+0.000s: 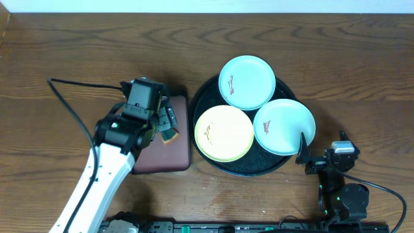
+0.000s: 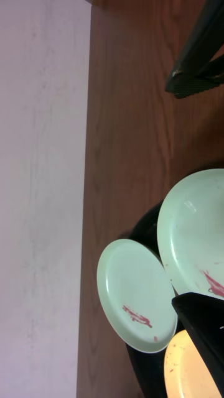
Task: Clean dirty plates on tray and stack at the side
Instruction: 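Move the left gripper over the sponge on the brown tray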
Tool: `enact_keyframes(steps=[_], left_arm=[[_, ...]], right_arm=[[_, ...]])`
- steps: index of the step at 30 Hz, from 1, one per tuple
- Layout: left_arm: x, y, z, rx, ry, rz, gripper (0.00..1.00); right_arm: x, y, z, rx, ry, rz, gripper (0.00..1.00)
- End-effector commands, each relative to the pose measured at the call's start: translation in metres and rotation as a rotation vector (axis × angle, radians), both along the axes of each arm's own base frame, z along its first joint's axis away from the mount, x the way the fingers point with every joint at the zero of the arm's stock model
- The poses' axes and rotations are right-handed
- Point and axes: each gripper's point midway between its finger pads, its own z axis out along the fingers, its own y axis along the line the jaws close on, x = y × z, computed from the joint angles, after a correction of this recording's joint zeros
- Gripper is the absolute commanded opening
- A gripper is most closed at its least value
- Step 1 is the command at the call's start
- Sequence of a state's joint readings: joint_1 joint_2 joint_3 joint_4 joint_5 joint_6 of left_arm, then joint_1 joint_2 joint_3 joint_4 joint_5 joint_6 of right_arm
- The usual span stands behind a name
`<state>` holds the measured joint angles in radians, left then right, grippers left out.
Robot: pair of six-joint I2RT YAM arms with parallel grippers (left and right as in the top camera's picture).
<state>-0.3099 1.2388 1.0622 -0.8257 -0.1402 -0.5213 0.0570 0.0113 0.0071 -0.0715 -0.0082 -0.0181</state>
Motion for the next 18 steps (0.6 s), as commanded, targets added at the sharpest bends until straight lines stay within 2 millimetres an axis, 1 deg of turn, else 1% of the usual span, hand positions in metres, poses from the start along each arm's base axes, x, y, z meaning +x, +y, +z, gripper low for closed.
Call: enact_keyframes(steps=[1,2,6,8,11,18], left_arm=[[0.007,-0.002,-0.008,-0.002,0.027,0.038,0.84],[0.008,-0.001,-0.014,0.000,0.046,0.053,0.84],[0.009,0.005,-0.040,-0.078,0.120,0.296,0.85],[0.010,0.004,-0.053,-0.090,0.154,0.368,0.85],[0.011,0.004,-0.071,-0.071,0.201,0.388,0.85],[0.009,0.005,-0.102,-0.031,0.290,0.414,0.85]], right_arm=[[0.000,0.001,-0.001,-0.005,0.002,0.006,0.99],[0.000,0.001,-0.001,-0.005,0.002,0.006,0.99],[0.000,0.001,-0.001,-0.005,0.002,0.006,0.99],[0.000,0.001,-0.001,-0.005,0.002,0.006,0.99],[0.000,0.001,-0.001,-0.005,0.002,0.006,0.99],[0.000,0.001,-0.001,-0.005,0.002,0.006,0.99]])
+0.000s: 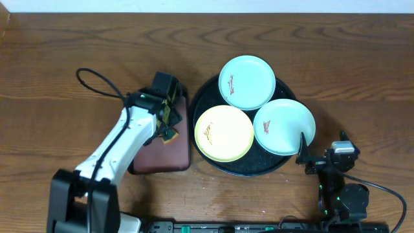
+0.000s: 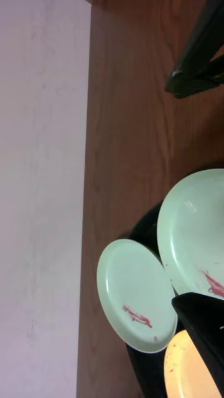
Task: Clean dirty plates on tray and stack at the side
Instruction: 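Move the left gripper over the sponge on the brown tray, then lower the left gripper and close it on the sponge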
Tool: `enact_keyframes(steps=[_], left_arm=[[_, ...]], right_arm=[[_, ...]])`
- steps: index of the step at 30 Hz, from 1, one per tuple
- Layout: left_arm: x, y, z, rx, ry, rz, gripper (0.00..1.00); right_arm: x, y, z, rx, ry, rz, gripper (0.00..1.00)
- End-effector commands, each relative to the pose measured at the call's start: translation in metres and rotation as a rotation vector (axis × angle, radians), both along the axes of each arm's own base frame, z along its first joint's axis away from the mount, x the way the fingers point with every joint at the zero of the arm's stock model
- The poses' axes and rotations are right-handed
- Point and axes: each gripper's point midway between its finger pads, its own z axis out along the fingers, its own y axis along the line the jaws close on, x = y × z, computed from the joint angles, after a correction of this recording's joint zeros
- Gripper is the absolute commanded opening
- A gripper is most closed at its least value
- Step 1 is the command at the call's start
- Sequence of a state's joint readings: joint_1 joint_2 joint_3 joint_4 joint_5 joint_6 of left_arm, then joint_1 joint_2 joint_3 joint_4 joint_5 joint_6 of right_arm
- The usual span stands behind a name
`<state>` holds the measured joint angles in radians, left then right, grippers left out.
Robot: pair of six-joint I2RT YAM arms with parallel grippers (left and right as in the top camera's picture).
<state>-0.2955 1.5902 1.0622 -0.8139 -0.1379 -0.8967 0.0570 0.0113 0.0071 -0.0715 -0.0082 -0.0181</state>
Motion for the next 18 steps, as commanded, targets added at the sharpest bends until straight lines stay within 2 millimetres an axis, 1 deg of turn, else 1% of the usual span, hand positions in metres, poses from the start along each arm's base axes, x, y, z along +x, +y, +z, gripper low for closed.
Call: enact_keyframes(steps=[1,3,5,7,9,11,18], left_arm=[[0.004,0.002,-0.008,0.013,0.023,0.048,0.84],[0.002,0.002,-0.018,0.020,0.056,0.047,0.84],[-0.002,-0.003,-0.029,-0.001,0.097,0.044,0.84],[-0.005,-0.014,-0.040,-0.059,0.141,0.005,0.84],[-0.004,-0.029,-0.048,-0.128,0.166,-0.077,0.84],[-0.003,-0.035,-0.052,-0.156,0.178,-0.114,0.85],[-0.006,-0.034,-0.055,-0.151,0.192,-0.113,0.84]], right_arm=[[0.000,0.001,-0.001,-0.005,0.002,0.006,0.99],[0.000,0.001,-0.001,-0.005,0.002,0.006,0.99],[0.000,0.001,-0.001,-0.005,0.002,0.006,0.99],[0.000,0.001,-0.001,-0.005,0.002,0.006,0.98],[0.000,0.001,-0.001,-0.005,0.002,0.006,0.99],[0.000,0.001,-0.001,-0.005,0.002,0.006,0.99],[0.000,0.001,-0.001,-0.005,0.002,0.006,0.99]])
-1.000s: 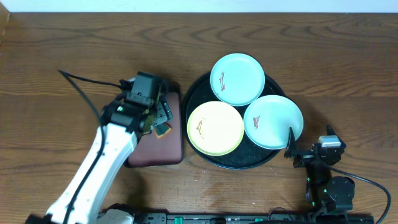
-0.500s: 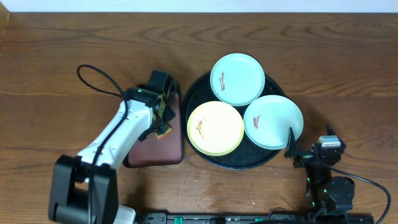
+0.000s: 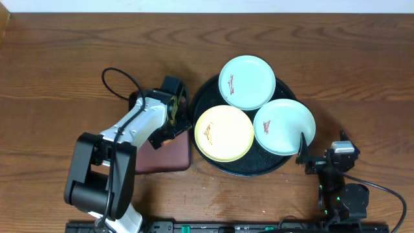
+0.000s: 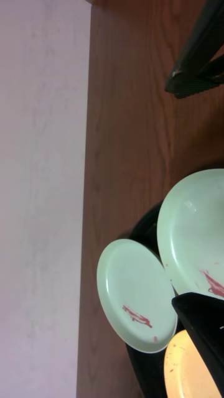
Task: Clean dirty plates on tray and stack at the side
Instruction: 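Lower the left gripper and close it on the sponge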
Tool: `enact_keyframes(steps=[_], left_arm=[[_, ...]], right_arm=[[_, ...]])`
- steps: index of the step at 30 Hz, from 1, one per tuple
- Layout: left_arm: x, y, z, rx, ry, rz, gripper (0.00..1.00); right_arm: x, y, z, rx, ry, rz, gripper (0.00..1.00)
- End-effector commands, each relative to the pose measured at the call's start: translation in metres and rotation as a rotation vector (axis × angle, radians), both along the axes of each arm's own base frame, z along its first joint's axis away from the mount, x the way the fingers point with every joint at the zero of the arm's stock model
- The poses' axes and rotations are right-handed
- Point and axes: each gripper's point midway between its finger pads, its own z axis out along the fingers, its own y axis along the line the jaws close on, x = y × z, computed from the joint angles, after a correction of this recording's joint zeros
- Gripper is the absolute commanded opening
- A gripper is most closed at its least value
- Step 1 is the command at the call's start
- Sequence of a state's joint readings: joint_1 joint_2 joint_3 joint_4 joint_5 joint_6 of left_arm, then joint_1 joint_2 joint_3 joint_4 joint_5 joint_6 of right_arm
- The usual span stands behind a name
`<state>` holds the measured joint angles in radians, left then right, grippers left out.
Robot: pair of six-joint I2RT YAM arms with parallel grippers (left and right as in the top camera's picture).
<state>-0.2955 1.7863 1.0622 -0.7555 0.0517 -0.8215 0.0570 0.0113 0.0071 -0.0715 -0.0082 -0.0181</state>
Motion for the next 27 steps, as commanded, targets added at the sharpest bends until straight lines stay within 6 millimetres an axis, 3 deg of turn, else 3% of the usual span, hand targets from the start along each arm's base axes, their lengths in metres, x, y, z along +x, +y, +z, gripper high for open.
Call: enact_keyframes(steps=[1,7,15,27], left_arm=[[0.003,-0.003,0.002,-0.019,0.003,-0.024,0.84],[-0.002,0.002,-0.005,-0.002,0.007,-0.067,0.84],[0.003,0.025,-0.007,-0.015,0.010,0.021,0.84],[-0.003,0.018,-0.010,-0.094,0.035,0.040,0.84]], right_arm=[[0.000,0.001,-0.001,-0.005,0.002,0.006,0.99],[0.000,0.001,-0.001,-0.005,0.002,0.006,0.99],[0.000,0.001,-0.001,-0.005,0.002,0.006,0.99],[0.000,0.001,-0.001,-0.005,0.002,0.006,0.99]])
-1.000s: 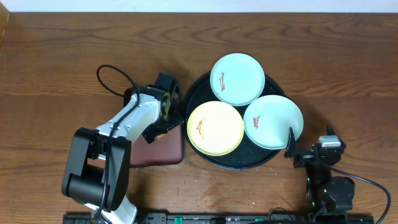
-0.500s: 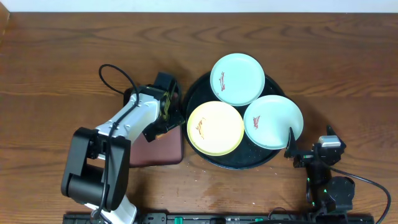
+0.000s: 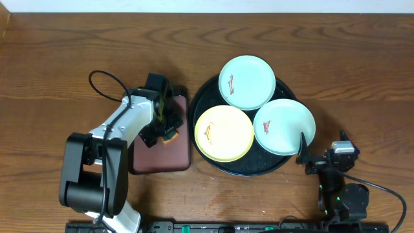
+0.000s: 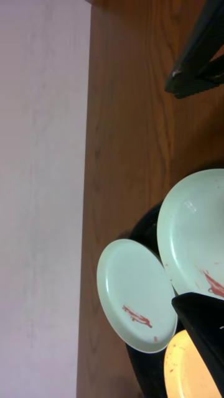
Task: Clean dirty plates on tray and stack at the side
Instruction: 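Lower the left gripper and close it on the sponge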
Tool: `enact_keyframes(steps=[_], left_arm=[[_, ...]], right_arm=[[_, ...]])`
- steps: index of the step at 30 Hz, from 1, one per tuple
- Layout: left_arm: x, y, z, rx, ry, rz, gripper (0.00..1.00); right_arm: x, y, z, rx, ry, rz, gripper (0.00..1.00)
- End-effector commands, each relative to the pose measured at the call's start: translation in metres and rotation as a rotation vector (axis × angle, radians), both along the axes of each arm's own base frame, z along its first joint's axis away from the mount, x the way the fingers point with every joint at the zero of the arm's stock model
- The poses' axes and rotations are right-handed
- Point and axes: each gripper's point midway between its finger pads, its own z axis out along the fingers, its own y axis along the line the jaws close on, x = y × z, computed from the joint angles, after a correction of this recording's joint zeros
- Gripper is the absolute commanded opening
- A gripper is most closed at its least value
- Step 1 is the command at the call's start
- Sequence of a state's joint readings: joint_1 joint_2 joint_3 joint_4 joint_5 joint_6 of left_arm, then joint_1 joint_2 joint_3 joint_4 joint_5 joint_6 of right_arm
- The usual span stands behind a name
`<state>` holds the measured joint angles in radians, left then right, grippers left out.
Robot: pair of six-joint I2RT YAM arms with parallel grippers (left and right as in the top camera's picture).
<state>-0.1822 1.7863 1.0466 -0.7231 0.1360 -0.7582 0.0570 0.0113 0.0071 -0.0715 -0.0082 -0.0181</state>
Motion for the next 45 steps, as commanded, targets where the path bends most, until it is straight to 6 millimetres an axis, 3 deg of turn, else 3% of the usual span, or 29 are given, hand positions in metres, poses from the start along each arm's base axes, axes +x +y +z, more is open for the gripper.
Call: enact_keyframes(steps=[1,7,12,16,28,33,37,40,41,42,44,45], left_arm=[[-0.012,-0.001,-0.008,-0.009,0.038,-0.010,0.84],[-0.021,-0.004,-0.015,-0.034,0.055,-0.011,0.84],[-0.015,-0.004,-0.018,-0.032,0.022,-0.051,0.83],[-0.014,-0.004,-0.018,-0.034,0.020,-0.051,0.67],[-0.015,-0.004,-0.018,-0.036,0.021,-0.044,0.32],[-0.014,-0.004,-0.018,-0.036,0.020,-0.044,0.10],[-0.012,-0.004,-0.018,-0.033,0.011,-0.044,0.08],[-0.009,-0.003,-0.018,-0.028,-0.002,-0.044,0.08],[-0.007,-0.003,-0.018,-0.027,-0.009,-0.045,0.16],[-0.005,-0.002,-0.018,-0.021,-0.018,-0.045,0.29],[-0.002,0.002,-0.018,0.005,-0.031,-0.043,0.64],[-0.001,0.004,-0.019,0.020,-0.037,-0.043,0.72]], right_arm=[[0.000,0.001,-0.001,-0.005,0.002,0.006,0.99],[0.000,0.001,-0.001,-0.005,0.002,0.006,0.99],[0.000,0.001,-0.001,-0.005,0.002,0.006,0.99],[0.000,0.001,-0.001,-0.005,0.002,0.006,0.99],[0.000,0.001,-0.001,-0.005,0.002,0.006,0.99],[0.000,0.001,-0.001,-0.005,0.002,0.006,0.99],[0.000,0.001,-0.001,-0.005,0.002,0.006,0.99],[0.000,0.001,-0.001,-0.005,0.002,0.006,0.99],[0.000,0.001,-0.001,-0.005,0.002,0.006,0.99],[0.000,0.001,-0.001,-0.005,0.002,0.006,0.99],[0.000,0.001,-0.001,-0.005,0.002,0.006,0.99],[0.000,0.001,-0.001,-0.005,0.002,0.006,0.99]])
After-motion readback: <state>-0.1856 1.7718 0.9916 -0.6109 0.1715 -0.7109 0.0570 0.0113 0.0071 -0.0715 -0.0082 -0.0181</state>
